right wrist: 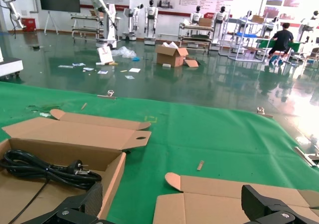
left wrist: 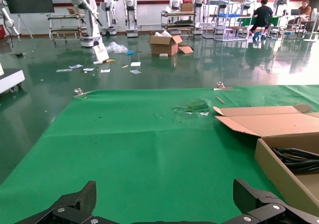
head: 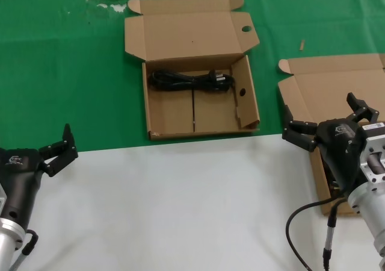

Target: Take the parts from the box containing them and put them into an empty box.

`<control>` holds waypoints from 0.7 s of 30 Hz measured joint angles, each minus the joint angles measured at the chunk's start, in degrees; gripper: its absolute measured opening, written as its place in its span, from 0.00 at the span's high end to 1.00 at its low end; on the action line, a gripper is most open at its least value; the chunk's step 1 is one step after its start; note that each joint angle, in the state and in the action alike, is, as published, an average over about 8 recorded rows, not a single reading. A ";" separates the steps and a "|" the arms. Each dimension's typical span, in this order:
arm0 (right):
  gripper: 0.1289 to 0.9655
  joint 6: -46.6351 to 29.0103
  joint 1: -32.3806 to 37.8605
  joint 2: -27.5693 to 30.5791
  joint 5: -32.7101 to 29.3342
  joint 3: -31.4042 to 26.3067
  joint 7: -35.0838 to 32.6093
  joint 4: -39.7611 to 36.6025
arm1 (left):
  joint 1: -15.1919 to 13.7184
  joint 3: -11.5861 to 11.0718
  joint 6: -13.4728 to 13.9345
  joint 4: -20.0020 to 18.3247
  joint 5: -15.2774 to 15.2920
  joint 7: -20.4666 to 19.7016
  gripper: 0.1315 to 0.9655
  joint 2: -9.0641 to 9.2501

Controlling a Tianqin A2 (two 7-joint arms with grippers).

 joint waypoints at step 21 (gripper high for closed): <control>0.00 0.00 0.00 0.00 0.00 0.00 0.00 0.00 | 0.00 0.00 0.00 0.00 0.00 0.00 0.00 0.00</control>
